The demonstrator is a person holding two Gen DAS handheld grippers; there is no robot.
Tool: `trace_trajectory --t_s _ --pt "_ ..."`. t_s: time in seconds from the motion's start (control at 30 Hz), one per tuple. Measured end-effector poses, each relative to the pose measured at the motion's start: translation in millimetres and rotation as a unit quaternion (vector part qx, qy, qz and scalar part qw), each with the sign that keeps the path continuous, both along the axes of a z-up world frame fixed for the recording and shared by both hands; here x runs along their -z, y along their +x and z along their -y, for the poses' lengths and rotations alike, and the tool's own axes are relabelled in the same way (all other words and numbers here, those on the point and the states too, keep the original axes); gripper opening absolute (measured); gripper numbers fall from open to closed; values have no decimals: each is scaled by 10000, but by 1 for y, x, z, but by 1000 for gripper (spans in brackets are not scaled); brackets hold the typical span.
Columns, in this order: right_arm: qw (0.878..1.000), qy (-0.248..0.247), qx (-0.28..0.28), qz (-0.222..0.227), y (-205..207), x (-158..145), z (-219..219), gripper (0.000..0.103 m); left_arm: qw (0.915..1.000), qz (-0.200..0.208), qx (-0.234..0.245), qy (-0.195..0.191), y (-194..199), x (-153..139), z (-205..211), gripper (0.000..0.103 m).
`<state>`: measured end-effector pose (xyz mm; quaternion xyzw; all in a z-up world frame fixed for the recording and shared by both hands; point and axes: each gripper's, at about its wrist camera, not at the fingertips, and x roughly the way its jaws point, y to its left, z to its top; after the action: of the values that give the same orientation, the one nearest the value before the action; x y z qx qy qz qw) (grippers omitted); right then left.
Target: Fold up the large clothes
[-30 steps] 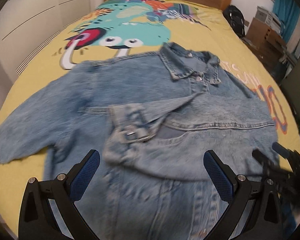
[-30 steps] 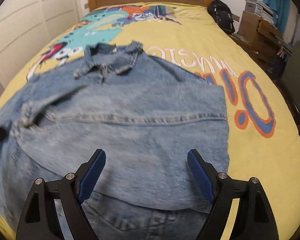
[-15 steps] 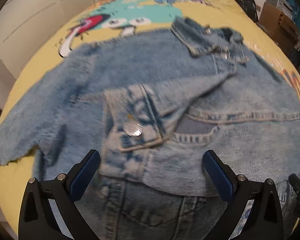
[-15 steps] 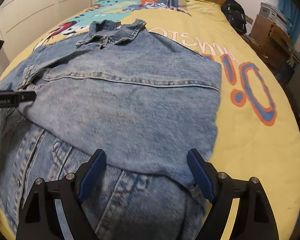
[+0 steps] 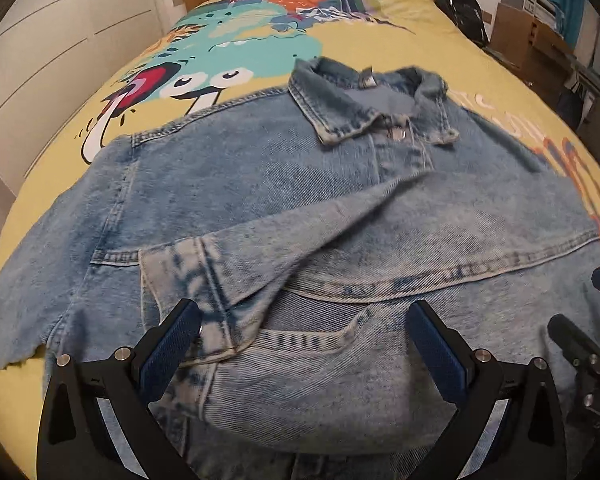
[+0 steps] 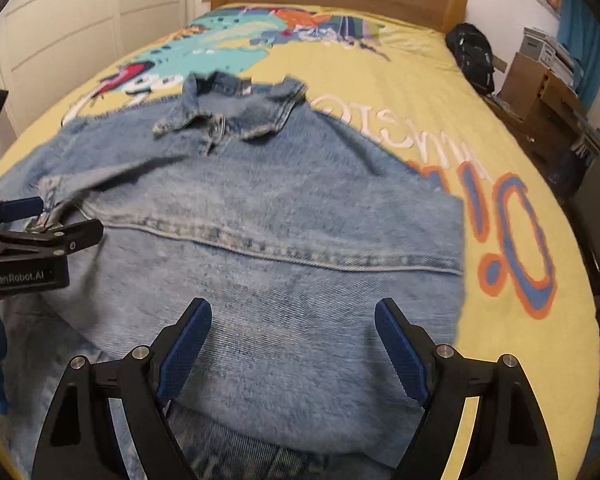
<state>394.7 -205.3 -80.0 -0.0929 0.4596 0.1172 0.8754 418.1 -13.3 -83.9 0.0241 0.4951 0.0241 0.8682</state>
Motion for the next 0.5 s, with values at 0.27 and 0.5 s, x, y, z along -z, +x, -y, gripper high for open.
trace_trajectory --t_s 0.27,0.5 --pt "9997 125 -48 -202 -4 21 14 86 9996 -82 60 245 3 9 -11 102" --pt "9993 -68 110 -341 -25 14 23 86 9996 -116 -94 259 -13 -3 -20 102"
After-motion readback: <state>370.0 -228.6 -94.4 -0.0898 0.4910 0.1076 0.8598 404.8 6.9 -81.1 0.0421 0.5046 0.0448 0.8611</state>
